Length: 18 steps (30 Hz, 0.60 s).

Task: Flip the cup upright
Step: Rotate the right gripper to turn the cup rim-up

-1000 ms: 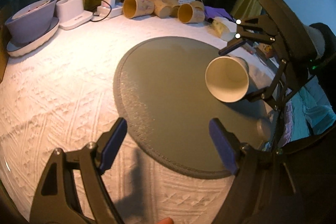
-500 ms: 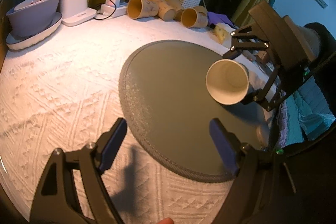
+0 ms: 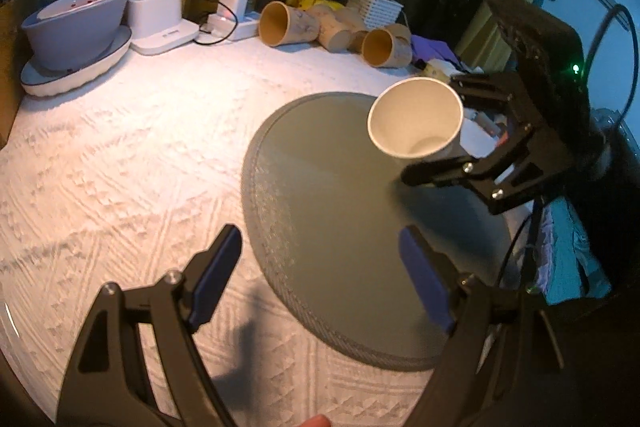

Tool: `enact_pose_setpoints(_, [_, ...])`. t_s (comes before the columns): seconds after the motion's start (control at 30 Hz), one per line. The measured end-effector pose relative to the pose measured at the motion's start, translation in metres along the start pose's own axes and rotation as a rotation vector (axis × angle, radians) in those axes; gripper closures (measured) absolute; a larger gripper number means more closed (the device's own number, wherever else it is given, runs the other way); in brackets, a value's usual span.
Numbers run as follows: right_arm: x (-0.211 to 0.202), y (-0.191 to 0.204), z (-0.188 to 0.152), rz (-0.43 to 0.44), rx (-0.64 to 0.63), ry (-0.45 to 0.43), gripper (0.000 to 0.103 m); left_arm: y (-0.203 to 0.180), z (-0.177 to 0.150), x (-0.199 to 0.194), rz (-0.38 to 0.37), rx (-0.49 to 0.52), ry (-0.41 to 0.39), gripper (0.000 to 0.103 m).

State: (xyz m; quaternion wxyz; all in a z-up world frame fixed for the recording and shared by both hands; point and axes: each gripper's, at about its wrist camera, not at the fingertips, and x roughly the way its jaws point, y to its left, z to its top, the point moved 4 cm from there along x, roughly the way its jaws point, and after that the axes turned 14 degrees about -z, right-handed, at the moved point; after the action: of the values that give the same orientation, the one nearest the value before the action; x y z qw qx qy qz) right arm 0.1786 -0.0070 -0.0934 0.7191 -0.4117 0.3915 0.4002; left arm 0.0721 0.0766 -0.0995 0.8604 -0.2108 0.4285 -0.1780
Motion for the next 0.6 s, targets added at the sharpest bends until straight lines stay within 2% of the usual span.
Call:
enact_pose_setpoints(0.13, [-0.002, -0.015, 0.000, 0.000, 0.221, -0.100, 0.032, -0.001, 0.005, 0.005, 0.012, 0.004, 0.004, 0.021])
enact_pose_setpoints(0.27, [-0.003, -0.026, -0.005, 0.010, 0.383, -0.168, 0.032, -0.005, 0.011, 0.012, 0.013, 0.012, 0.017, 0.021])
enact_pose_setpoints(0.43, [0.000, -0.041, -0.023, 0.006, 0.514, -0.204, 0.032, -0.010, 0.016, 0.019, 0.005, 0.024, 0.022, 0.021])
enact_pose_setpoints(0.6, [-0.007, -0.045, -0.036, -0.002, 0.551, -0.233, 0.032, -0.015, 0.019, 0.027, 0.004, 0.028, 0.024, 0.021])
